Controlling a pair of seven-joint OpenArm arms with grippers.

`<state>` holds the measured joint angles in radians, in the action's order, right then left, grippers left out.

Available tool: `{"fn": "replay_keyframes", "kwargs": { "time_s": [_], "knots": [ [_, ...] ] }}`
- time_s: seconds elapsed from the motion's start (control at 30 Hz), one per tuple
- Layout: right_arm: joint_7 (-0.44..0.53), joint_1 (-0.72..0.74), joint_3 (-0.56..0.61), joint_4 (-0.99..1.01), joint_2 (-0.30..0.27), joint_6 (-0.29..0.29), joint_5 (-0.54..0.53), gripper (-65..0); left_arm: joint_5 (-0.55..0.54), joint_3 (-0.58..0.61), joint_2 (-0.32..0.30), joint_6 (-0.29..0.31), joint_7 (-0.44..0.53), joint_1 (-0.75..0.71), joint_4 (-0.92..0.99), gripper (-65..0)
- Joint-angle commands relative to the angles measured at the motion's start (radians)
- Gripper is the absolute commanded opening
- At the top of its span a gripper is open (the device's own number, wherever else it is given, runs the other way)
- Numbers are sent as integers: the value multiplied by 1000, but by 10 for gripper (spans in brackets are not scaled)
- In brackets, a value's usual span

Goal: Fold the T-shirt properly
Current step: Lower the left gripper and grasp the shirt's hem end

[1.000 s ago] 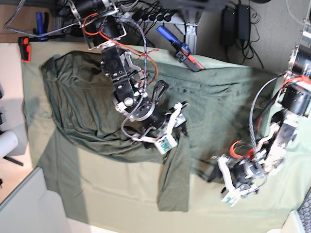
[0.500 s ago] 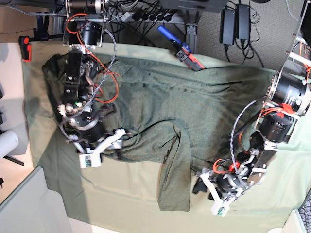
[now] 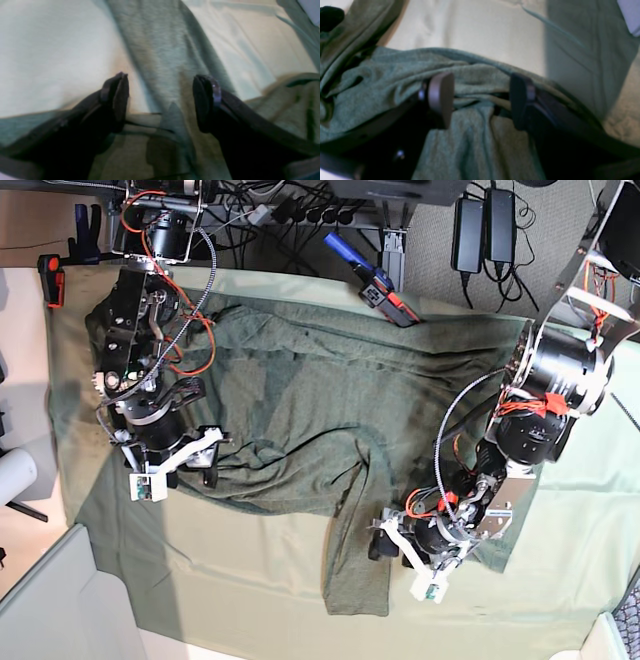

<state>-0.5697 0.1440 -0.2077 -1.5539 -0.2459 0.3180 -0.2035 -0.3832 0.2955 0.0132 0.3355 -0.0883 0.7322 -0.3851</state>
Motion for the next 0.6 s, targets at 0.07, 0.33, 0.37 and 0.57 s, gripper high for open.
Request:
{"fn": "replay_keyframes", "kwargs": {
  "time_s": [0.07,0.33,0.37,0.57],
  "knots": [
    [23,19,-7,-21,-8,0,-26,-296,-5,-2,3,2,16,30,-14,-220],
    [19,19,-7,-21,-6,0,-25,-296,47,-2,31,2,40,-21,-14,-220],
    [19,18,-7,-21,-6,0,-25,-296,53,-2,39,1,40,-21,-14,-220],
    [17,18,-7,-21,-6,0,-25,-296,78,-2,76,1,64,-21,-14,-221]
  ]
}}
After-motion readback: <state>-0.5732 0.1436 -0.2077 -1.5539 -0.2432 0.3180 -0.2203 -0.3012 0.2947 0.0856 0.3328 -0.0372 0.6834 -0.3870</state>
